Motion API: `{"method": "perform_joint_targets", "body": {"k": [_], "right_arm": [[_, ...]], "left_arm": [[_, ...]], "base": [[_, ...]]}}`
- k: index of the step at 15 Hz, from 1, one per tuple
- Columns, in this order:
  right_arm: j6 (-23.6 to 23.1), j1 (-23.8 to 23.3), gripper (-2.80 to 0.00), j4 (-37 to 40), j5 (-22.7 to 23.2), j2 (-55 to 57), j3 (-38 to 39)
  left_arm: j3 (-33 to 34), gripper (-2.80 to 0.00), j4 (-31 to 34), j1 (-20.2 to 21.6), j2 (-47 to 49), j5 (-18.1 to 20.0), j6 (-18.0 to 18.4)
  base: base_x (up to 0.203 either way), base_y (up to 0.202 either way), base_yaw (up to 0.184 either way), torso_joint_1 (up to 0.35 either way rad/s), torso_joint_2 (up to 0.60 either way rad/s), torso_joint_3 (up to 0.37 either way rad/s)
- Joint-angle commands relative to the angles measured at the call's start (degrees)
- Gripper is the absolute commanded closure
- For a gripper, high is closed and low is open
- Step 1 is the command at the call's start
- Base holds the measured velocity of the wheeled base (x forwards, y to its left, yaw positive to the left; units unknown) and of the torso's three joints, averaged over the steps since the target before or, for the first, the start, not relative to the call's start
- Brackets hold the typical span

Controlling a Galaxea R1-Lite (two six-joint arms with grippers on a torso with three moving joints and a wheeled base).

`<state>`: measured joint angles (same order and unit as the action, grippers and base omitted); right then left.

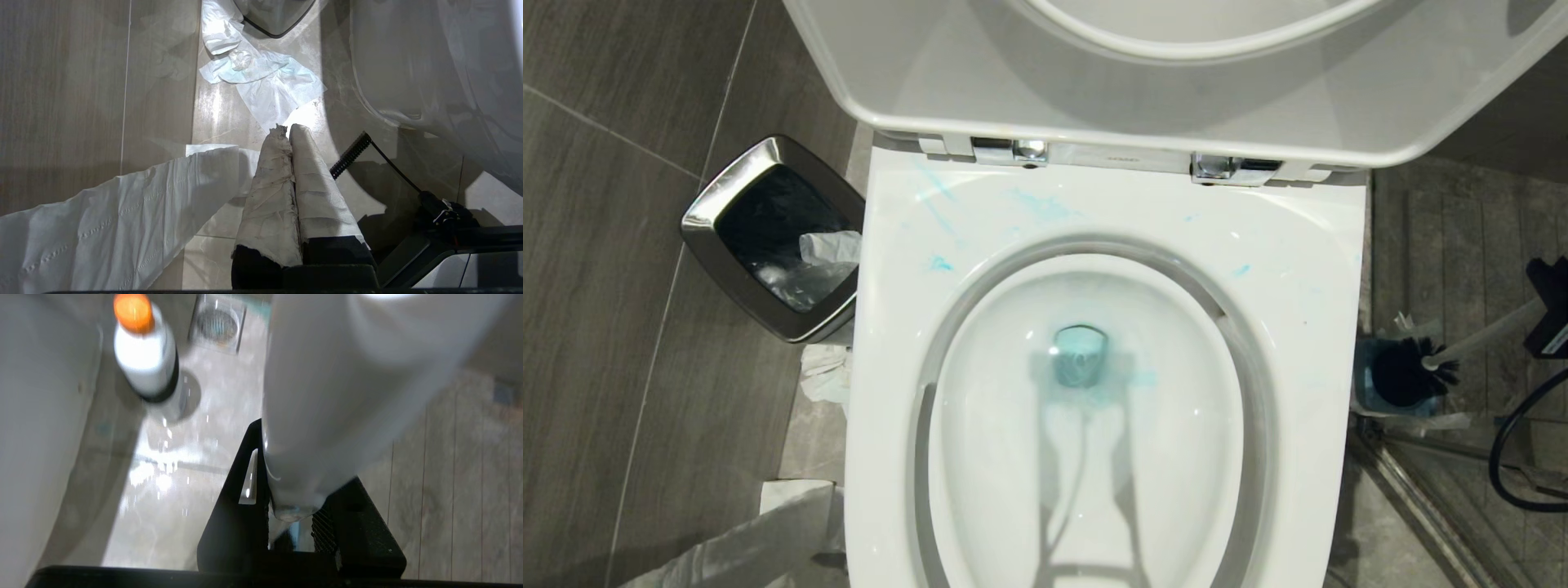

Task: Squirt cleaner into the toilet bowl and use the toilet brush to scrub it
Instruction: Scrub the toilet bowl

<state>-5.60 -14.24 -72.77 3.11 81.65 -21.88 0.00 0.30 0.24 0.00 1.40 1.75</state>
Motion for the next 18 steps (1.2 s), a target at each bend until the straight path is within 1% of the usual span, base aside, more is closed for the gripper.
{"method": "perform_joint_targets", "body": {"k": [1, 2, 4, 6, 11, 15, 18], "right_arm": [[0.02, 0.0, 0.0, -0.25, 0.06, -1.35, -1.28], [0.05, 0.0, 0.0, 1.09, 0.06, -2.28, -1.92], [0.17, 0.0, 0.0, 7.94, 0.05, -5.26, -4.32], [0.38, 0.0, 0.0, 20.29, 0.03, -8.95, -10.22], [0.5, 0.06, 0.0, 41.7, 0.84, -11.53, -26.1], [1.22, 0.08, 0.0, 62.98, 3.62, -14.42, -37.9], [2.76, 0.09, 0.0, 68.48, 4.24, -14.39, -44.0]], "left_arm": [[0.09, 0.0, 0.05, 0.02, 0.09, 0.0, 0.01], [0.09, 0.0, -0.04, 0.02, 0.09, 0.0, 0.01], [0.09, 0.0, 0.05, 0.02, 0.09, 0.0, 0.01], [0.09, 0.0, 0.05, 0.02, 0.09, 0.0, 0.01], [0.09, 0.0, 0.05, 0.02, 0.09, 0.0, 0.01], [0.09, 0.0, 0.05, 0.02, 0.09, 0.0, 0.01], [0.09, 0.0, 0.05, 0.02, 0.09, 0.0, 0.01]], "base": [[0.0, 0.0, 0.0, 0.0, 0.0, 0.0], [0.0, 0.0, 0.0, 0.0, 0.0, 0.0], [0.0, 0.0, 0.0, 0.0, 0.0, 0.0], [0.0, 0.0, 0.0, 0.0, 0.0, 0.0], [0.0, 0.0, 0.0, 0.0, 0.0, 0.0], [0.0, 0.0, 0.0, 0.0, 0.0, 0.0], [0.0, 0.0, 0.0, 0.0, 0.0, 0.0]]}}
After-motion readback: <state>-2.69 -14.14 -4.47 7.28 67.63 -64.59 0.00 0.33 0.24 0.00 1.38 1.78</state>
